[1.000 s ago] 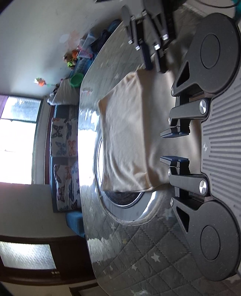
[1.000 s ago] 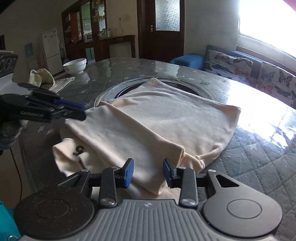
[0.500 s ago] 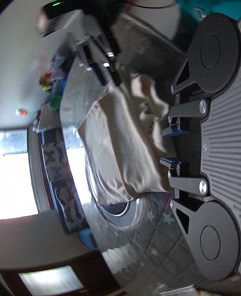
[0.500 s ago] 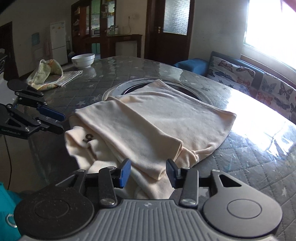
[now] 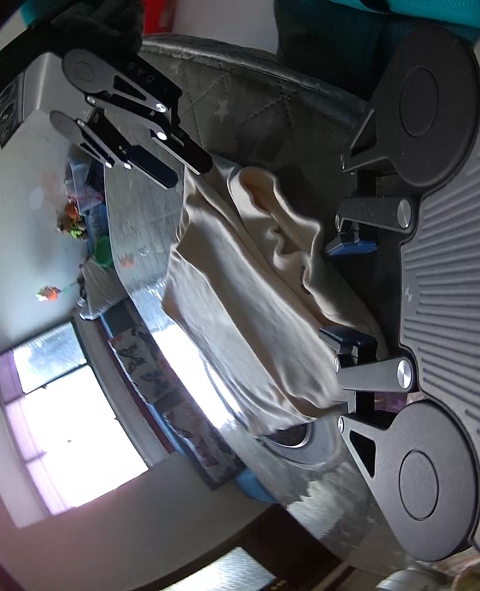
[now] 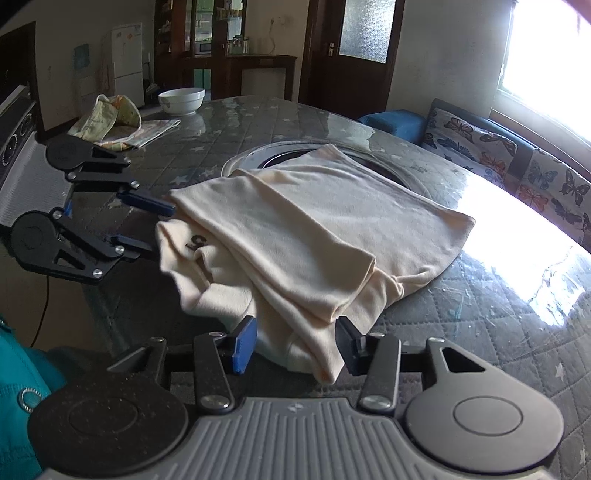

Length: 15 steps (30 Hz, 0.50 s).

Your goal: Fold clothes

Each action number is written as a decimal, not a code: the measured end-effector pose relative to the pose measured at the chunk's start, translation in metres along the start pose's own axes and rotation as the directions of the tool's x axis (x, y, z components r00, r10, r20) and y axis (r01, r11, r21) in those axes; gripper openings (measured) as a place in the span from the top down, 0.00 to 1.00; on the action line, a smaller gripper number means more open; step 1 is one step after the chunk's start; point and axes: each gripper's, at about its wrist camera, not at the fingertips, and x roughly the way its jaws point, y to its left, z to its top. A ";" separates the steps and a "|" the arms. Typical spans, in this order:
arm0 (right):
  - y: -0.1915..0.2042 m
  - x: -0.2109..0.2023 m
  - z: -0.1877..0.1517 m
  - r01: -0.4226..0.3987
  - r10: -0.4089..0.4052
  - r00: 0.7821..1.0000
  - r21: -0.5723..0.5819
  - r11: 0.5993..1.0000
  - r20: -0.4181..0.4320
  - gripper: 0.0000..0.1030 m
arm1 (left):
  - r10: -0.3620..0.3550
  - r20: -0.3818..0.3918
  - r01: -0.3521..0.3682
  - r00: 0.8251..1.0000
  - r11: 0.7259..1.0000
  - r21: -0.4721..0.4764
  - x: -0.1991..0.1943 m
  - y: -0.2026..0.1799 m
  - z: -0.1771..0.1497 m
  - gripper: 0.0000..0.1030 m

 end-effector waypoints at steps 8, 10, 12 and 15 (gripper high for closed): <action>0.011 -0.002 -0.003 -0.013 0.014 1.000 -0.092 0.996 0.002 0.40 | -0.024 0.062 0.030 0.998 0.996 -0.089 0.002 0.019 0.008 0.90; 0.015 -0.002 -0.003 -0.016 0.017 1.000 -0.119 0.993 0.010 0.39 | -0.023 0.070 0.032 0.997 0.990 -0.136 0.004 0.029 0.013 0.91; 0.020 0.002 -0.002 -0.020 0.023 1.000 -0.150 0.989 0.020 0.39 | -0.026 0.072 0.038 0.997 0.984 -0.176 0.008 0.038 0.020 0.91; 0.022 0.011 0.001 -0.017 0.024 0.999 -0.177 0.984 0.038 0.39 | -0.042 0.080 0.059 0.996 0.974 -0.218 0.014 0.049 0.027 0.91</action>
